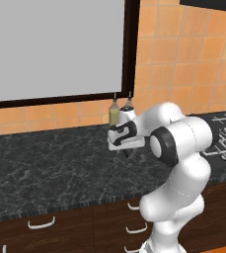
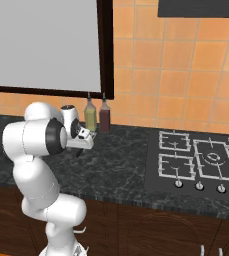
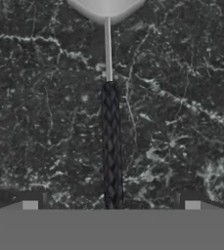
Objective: Put the garlic and eggplant in the pot. Retrieve the spatula and lightly stir the vegetables in the pot.
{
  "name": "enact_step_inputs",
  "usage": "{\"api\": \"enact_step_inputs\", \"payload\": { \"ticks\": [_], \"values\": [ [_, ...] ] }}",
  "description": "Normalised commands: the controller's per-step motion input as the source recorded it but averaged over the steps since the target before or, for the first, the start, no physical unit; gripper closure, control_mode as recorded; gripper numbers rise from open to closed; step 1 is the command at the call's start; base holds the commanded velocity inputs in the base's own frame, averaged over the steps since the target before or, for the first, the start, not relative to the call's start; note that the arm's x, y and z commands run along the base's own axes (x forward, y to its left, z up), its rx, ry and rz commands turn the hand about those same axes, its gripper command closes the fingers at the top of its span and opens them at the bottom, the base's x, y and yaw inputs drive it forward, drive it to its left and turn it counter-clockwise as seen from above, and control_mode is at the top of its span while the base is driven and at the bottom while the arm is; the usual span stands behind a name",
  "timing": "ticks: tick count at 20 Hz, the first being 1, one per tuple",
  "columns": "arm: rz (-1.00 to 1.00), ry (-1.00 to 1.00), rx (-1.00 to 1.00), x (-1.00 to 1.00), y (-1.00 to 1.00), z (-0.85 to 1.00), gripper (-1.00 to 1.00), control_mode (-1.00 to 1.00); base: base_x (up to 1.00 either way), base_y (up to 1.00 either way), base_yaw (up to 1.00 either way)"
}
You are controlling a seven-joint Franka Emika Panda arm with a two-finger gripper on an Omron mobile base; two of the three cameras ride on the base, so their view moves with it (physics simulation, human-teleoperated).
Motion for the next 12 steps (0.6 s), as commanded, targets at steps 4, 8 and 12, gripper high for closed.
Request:
{"api": "enact_step_inputs", "payload": {
  "ticks": [4, 8, 12],
  "values": [
    [0.00, 0.05, 0.00, 0.18, 0.00, -0.31, -1.00, -1.00, 0.00, 0.00, 0.00],
    [0.00, 0.00, 0.00, -0.31, -0.02, -0.28, -1.00, -1.00, 0.00, 0.00, 0.00],
    [0.00, 0.00, 0.01, -0.07, -0.11, -0.15, -1.00, -1.00, 0.00, 0.00, 0.00]
  ]
}}
